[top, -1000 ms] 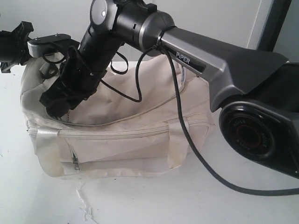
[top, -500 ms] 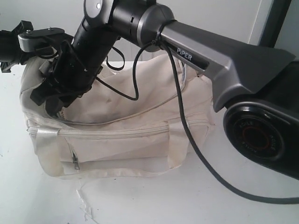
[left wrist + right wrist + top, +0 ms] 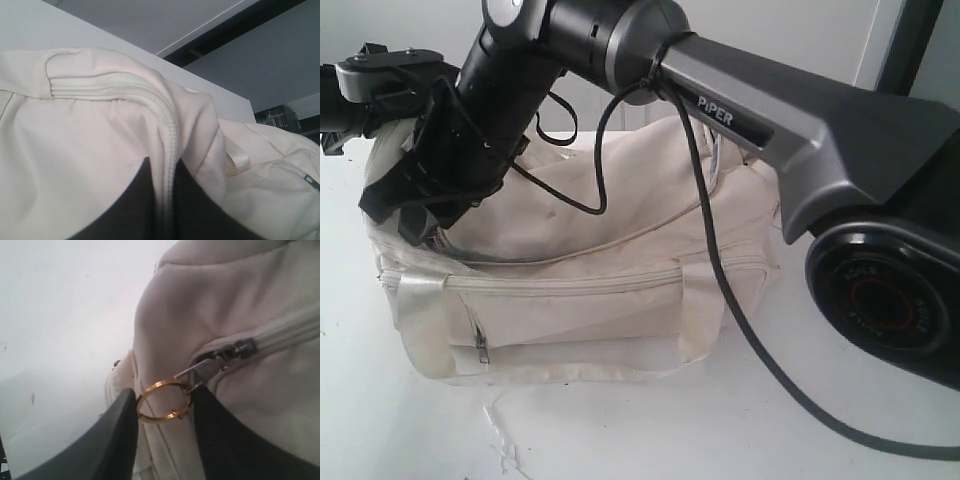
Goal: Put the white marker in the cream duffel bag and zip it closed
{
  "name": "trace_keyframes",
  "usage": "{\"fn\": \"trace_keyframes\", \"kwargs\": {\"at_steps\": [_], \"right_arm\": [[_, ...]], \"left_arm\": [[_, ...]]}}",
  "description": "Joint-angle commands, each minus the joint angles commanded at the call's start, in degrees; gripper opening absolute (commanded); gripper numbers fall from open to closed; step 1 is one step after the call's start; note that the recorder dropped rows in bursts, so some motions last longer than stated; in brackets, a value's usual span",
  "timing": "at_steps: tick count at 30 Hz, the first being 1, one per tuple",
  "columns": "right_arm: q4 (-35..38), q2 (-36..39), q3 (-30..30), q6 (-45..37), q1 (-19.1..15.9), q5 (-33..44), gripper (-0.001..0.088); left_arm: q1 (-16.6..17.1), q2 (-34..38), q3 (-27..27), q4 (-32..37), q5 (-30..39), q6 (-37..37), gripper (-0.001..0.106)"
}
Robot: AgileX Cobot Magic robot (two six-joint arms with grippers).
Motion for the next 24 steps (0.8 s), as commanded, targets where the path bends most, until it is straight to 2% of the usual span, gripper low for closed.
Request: {"fn": "trace_keyframes", "kwargs": {"at_steps": [12, 18, 24], "right_arm": [[-0.8, -0.3, 0.0, 3.4, 0.8, 0.0, 0.0000], [-1.2, -1.9, 4.4, 3.4, 0.9, 0.0, 0.0000], [-2.3, -2.6, 4.7, 3.3, 0.9, 0.0, 0.0000]], "left_arm": [[0.0, 0.0, 0.0, 0.0, 0.0, 0.0, 0.000], [0.0, 0.0, 0.0, 0.0, 0.0, 0.0, 0.000], [0.0, 0.0, 0.0, 0.0, 0.0, 0.0, 0.000]]}}
